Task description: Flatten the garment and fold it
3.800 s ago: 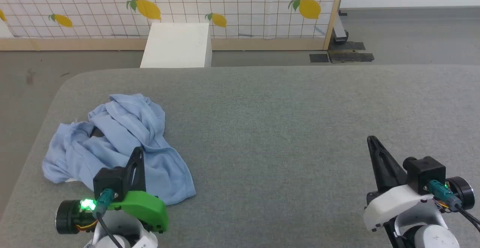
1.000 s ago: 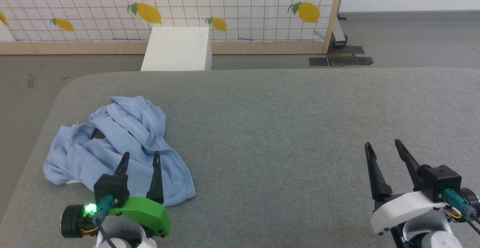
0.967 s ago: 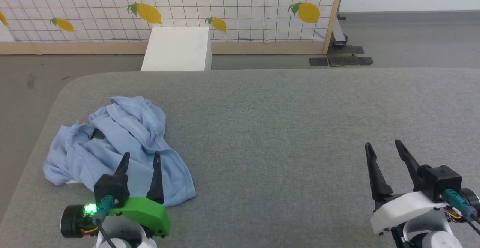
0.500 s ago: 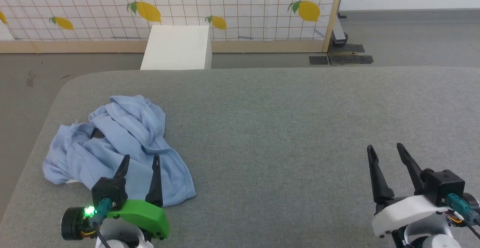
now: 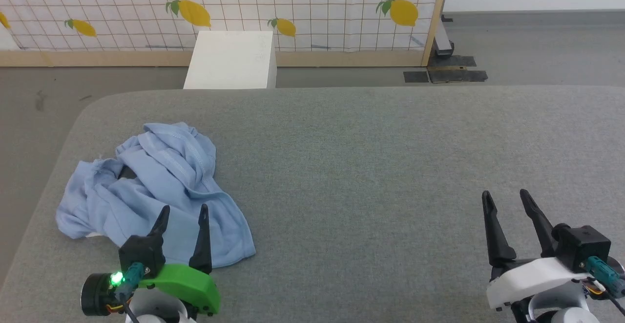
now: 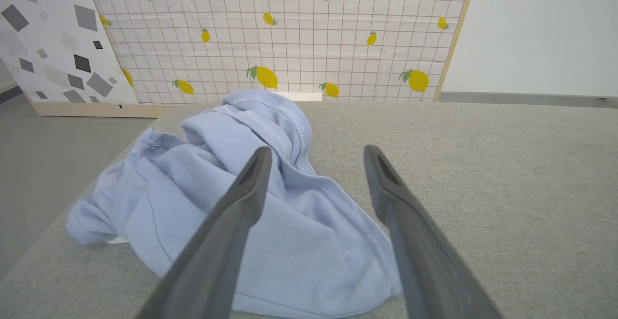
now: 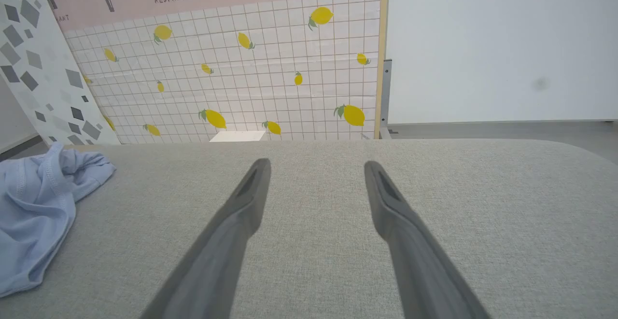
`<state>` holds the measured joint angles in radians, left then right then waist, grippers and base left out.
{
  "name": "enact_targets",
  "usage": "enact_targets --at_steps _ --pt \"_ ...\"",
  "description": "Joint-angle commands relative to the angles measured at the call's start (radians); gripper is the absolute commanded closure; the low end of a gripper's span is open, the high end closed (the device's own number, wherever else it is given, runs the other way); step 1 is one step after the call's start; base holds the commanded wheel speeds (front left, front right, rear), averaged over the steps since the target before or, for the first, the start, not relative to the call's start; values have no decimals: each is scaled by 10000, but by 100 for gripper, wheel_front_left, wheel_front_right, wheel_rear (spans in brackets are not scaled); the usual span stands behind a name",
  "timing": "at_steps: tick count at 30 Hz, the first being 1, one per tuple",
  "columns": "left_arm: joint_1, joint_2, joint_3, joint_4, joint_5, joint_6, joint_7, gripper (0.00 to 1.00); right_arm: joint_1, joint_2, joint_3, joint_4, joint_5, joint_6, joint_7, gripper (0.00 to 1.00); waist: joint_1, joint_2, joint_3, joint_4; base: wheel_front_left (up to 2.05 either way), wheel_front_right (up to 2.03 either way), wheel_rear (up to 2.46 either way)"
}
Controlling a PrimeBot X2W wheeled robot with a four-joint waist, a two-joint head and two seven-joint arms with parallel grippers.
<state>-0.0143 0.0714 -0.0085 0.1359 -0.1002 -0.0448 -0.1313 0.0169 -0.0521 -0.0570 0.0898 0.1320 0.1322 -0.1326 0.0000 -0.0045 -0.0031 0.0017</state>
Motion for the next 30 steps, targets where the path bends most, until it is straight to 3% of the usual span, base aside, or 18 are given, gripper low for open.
enact_targets --at_steps 1,17,30 --pt "-136 91 24 79 -133 -83 -124 0 140 10 -31 54 99 -8 -106 0 0 24 -1 6 0 0 0" --pt "-201 150 147 401 -350 -180 -457 0 185 13 -50 385 303 -10 -440 0 0 30 -54 350 0 0 0" --pt "-236 259 294 641 -526 -239 -725 0 142 14 223 749 323 -12 -710 0 0 35 -97 1823 0 0 0"
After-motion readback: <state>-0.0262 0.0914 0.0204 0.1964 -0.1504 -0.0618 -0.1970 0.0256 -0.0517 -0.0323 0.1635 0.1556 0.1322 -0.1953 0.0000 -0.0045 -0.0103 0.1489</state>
